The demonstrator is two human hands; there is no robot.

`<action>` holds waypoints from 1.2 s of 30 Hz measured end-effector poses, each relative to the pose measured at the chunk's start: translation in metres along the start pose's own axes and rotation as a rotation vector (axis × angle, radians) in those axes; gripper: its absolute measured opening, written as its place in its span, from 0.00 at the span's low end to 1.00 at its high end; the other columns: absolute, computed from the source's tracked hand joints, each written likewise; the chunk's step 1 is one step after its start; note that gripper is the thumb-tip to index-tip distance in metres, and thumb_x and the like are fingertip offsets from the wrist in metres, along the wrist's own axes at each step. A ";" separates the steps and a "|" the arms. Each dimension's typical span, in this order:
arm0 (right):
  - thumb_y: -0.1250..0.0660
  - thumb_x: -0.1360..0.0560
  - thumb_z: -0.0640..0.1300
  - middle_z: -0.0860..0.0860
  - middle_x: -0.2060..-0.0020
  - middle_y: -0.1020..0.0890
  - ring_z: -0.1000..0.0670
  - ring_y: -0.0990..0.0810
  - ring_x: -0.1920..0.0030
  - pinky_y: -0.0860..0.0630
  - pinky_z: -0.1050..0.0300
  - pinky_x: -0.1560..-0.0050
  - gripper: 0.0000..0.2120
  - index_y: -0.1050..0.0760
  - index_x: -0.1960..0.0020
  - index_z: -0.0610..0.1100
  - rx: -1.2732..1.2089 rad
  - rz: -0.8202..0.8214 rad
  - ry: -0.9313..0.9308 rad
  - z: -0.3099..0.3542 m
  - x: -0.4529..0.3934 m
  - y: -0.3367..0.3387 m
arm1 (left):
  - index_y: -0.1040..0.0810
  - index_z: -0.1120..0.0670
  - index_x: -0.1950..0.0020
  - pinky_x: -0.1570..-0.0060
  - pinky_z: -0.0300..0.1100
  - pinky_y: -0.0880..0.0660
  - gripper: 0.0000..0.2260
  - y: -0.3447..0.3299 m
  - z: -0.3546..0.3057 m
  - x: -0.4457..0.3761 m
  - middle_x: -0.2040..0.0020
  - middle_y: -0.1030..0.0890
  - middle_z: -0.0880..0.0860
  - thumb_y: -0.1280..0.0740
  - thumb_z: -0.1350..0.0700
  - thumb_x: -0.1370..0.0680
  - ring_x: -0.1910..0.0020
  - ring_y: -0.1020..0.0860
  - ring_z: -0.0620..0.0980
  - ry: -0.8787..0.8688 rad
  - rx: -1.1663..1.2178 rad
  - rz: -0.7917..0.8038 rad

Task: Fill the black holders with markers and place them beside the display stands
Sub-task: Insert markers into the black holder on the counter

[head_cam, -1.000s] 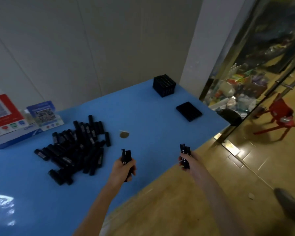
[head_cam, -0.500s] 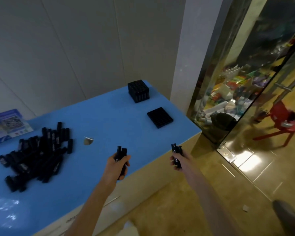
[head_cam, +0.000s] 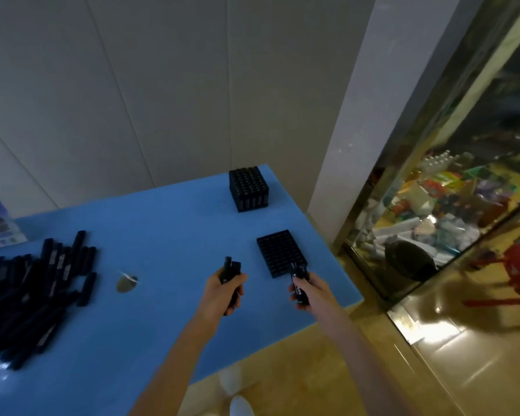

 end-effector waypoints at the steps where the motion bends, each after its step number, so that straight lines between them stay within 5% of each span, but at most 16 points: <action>1: 0.36 0.19 0.42 0.45 0.58 0.18 0.49 0.20 0.61 0.24 0.56 0.62 0.09 0.25 0.42 0.38 0.025 0.020 0.009 0.005 -0.009 -0.001 | 0.23 0.59 0.45 0.76 0.42 0.36 0.06 -0.004 -0.003 -0.008 0.68 0.23 0.54 0.32 0.58 0.20 0.74 0.29 0.50 -0.003 0.001 -0.003; 17: 0.35 0.19 0.46 0.46 0.51 0.15 0.48 0.16 0.52 0.20 0.57 0.54 0.09 0.24 0.40 0.46 0.330 0.485 0.056 0.035 -0.081 -0.042 | 0.19 0.53 0.46 0.78 0.37 0.36 0.09 -0.038 -0.008 -0.059 0.70 0.23 0.52 0.27 0.53 0.23 0.79 0.30 0.47 0.052 -0.070 -0.164; 25: 0.39 0.17 0.50 0.50 0.52 0.15 0.50 0.16 0.51 0.18 0.53 0.50 0.10 0.24 0.41 0.49 0.465 0.646 0.093 0.058 -0.110 -0.054 | 0.20 0.55 0.55 0.77 0.39 0.39 0.07 -0.044 -0.017 -0.069 0.73 0.25 0.51 0.26 0.53 0.24 0.79 0.31 0.48 0.054 0.033 -0.279; 32: 0.38 0.18 0.49 0.49 0.47 0.21 0.51 0.21 0.45 0.23 0.53 0.43 0.11 0.22 0.41 0.45 0.752 0.459 0.422 0.089 -0.159 -0.045 | 0.26 0.59 0.61 0.78 0.39 0.39 0.15 -0.007 -0.025 -0.061 0.74 0.30 0.54 0.26 0.50 0.24 0.80 0.36 0.48 0.043 0.096 -0.499; 36: 0.32 0.21 0.44 0.54 0.54 0.17 0.57 0.19 0.52 0.21 0.57 0.50 0.04 0.24 0.47 0.47 0.745 0.427 0.504 0.107 -0.175 -0.046 | 0.26 0.59 0.61 0.78 0.39 0.39 0.15 0.017 -0.026 -0.053 0.75 0.31 0.55 0.27 0.50 0.24 0.80 0.36 0.48 0.048 0.096 -0.548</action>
Point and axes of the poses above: each hand's wrist, its own x-axis away from the middle knuckle, its own y-axis out of the back of the hand, z = x × y, the point moved 9 cm from there along -x, towards the middle knuckle
